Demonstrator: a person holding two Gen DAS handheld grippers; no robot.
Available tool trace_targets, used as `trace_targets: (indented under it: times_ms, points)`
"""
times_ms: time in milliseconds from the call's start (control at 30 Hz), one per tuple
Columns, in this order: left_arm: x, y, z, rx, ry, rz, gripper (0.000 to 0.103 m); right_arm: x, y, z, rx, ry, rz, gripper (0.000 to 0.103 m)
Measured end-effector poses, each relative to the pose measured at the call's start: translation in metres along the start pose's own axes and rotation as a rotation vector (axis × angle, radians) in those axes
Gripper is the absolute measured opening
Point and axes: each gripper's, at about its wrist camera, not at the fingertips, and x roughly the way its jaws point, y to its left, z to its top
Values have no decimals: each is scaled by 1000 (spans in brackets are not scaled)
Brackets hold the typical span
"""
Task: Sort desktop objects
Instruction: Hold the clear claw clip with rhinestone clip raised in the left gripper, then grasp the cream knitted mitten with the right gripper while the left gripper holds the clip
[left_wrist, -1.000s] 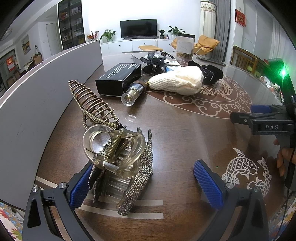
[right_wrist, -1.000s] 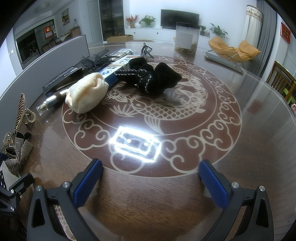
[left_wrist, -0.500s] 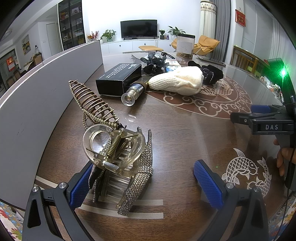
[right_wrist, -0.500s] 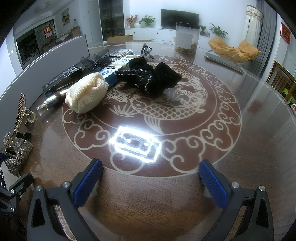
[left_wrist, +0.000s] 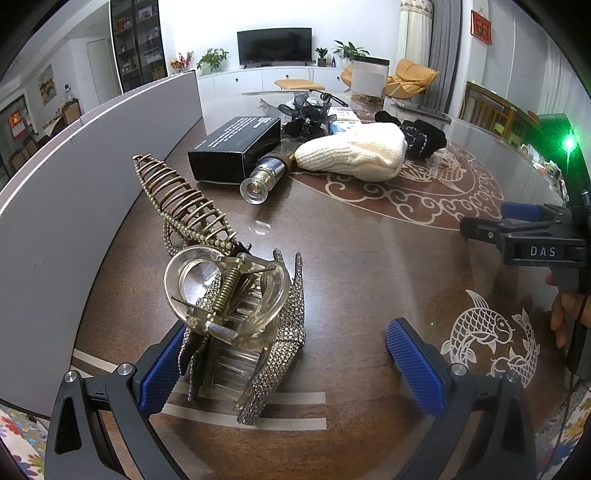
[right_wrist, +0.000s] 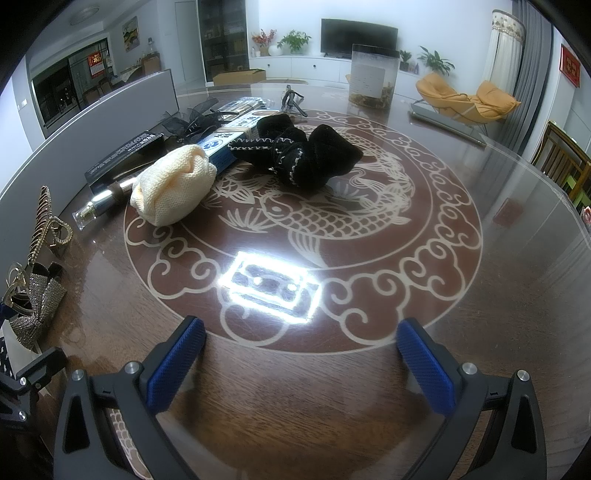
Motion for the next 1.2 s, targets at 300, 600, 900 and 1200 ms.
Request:
trace_targets:
  times_ms: [300, 600, 900, 1200]
  points:
    - [1, 0, 2, 1, 29, 1, 103, 0, 0, 0, 0, 0, 0, 103]
    - [0, 3, 0, 9, 47, -11, 103, 1, 0, 2, -10, 5, 11, 103]
    - [-3, 5, -4, 3, 34, -6, 103, -9, 34, 80, -187, -29, 231, 101]
    - [-3, 9, -4, -7, 38, 0, 103, 39, 104, 89, -462, 59, 187, 58]
